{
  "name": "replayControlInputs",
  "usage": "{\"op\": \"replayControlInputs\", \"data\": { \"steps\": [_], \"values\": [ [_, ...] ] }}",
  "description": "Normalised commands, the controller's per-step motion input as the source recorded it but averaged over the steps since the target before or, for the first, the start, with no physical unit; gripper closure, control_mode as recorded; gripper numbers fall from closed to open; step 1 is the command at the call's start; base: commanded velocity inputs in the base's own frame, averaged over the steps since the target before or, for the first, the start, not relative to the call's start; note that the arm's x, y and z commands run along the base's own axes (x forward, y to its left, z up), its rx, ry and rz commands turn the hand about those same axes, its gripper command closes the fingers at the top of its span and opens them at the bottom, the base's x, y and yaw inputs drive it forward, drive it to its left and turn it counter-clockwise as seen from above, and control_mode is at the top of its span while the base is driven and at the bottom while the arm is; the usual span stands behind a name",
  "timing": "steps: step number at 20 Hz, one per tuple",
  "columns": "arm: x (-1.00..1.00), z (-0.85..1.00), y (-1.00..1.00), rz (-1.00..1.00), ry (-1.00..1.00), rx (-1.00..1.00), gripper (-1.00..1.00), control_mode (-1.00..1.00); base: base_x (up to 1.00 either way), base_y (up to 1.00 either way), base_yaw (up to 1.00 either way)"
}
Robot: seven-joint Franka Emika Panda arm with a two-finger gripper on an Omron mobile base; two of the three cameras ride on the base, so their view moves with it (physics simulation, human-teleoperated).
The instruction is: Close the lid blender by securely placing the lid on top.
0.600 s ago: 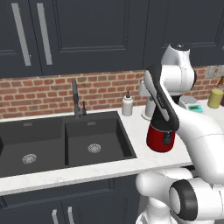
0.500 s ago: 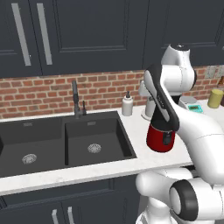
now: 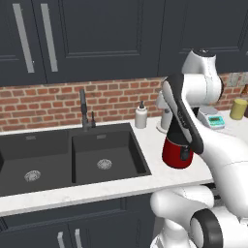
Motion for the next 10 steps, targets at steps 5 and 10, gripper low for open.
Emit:
{"op": "replayControlInputs", "data": {
  "steps": [5, 10],
  "values": [
    [-0.99, 0.00, -0.26, 0.00, -0.29, -0.04, -1.00, -1.00, 0.00, 0.00, 0.00],
    [-0.76, -0.10, -0.63, -0.06, -0.08, -0.02, -1.00, -1.00, 0.00, 0.00, 0.00]
  ]
}}
